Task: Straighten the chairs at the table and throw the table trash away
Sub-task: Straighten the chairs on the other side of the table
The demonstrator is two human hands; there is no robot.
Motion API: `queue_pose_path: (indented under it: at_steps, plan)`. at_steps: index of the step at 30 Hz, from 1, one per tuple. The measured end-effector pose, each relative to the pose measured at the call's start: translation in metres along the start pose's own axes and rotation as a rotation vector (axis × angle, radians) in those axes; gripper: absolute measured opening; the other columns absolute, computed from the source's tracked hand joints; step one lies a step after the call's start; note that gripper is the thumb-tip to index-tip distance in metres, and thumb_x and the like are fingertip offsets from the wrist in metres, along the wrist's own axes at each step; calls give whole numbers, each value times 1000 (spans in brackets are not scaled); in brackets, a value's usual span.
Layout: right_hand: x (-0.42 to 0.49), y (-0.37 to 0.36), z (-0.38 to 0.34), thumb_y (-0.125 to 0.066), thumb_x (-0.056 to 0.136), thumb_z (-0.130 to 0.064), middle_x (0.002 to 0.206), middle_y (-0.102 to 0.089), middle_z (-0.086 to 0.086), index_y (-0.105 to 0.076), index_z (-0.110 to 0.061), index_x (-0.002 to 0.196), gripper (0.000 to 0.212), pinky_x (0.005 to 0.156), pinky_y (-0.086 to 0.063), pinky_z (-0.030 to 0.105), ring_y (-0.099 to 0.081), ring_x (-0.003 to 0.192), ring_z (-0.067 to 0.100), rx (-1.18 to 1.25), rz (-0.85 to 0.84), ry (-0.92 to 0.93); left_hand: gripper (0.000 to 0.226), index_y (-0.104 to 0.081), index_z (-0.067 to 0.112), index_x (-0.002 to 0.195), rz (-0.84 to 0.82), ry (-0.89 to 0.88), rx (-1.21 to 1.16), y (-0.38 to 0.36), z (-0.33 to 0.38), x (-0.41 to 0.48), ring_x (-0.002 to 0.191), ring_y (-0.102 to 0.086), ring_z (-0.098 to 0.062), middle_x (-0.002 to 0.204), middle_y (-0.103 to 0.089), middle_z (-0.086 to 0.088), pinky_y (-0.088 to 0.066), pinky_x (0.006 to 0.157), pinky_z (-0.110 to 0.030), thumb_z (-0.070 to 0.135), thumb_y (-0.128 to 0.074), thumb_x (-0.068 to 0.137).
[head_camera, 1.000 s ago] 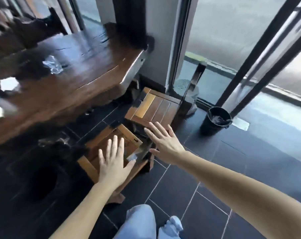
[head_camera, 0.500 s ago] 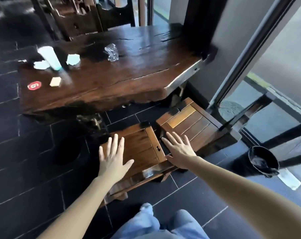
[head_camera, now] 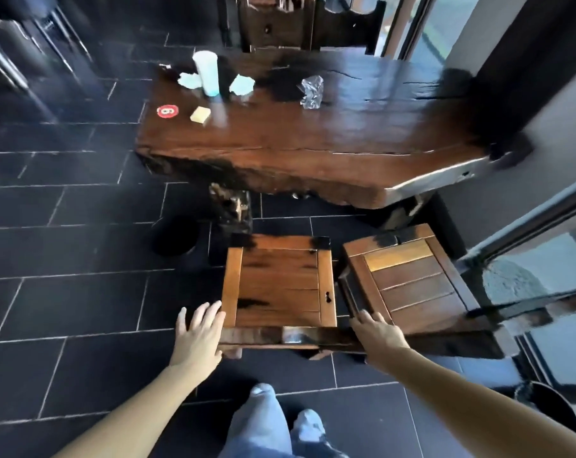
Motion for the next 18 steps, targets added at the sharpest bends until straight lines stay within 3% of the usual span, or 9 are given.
queue_pose_path:
  at_steps: [2, 6, 10, 12, 18]
  plan:
    - [2, -1, 3, -74, 79, -19, 132, -40, -2, -38, -22, 133, 65, 84, -52, 38, -42, 123, 23, -38, 17, 23, 67, -65, 16, 106, 107, -90, 13, -9, -6, -1, 119, -48, -21, 126, -59, -2, -35, 101, -51, 31, -88, 44]
    - [8, -3, 9, -65, 84, -23, 129, -47, -2, -39, -24, 132, 55, 84, -51, 39, -52, 118, 25, -69, -20, 61, 62, -62, 22, 95, 156, -238, 3, -13, -10, 3, 108, -56, -19, 117, -60, 2, -44, 92, -42, 31, -87, 40]
    - [13, 1, 10, -60, 86, -29, 127, -53, -2, -35, -27, 138, 57, 85, -50, 38, -58, 113, 24, -149, -86, 94, 63, -62, 23, 97, 127, -379, 26, -17, -13, 9, 102, -57, -15, 114, -59, 6, -43, 93, -37, 44, -83, 41]
    - [13, 4, 8, -58, 87, -28, 128, -52, -2, -36, -26, 137, 54, 84, -49, 37, -58, 114, 24, -162, -107, 108, 61, -61, 23, 98, 116, -423, 25, -17, -16, 11, 101, -57, -14, 115, -59, 7, -34, 92, -34, 44, -81, 44]
    - [19, 23, -2, -54, 86, -22, 127, -56, -4, -36, -27, 138, 56, 85, -49, 36, -58, 114, 24, -193, -121, 102, 57, -59, 22, 101, 125, -466, 127, -7, -29, 28, 93, -58, -14, 113, -59, 7, -31, 85, -33, 40, -78, 50]
Point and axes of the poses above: each hand's wrist, its own x-axis towards the middle knuckle, its own y-axis out of the back of the hand, z = x × y, the point moved 4 cm from there along x, towards the middle knuckle
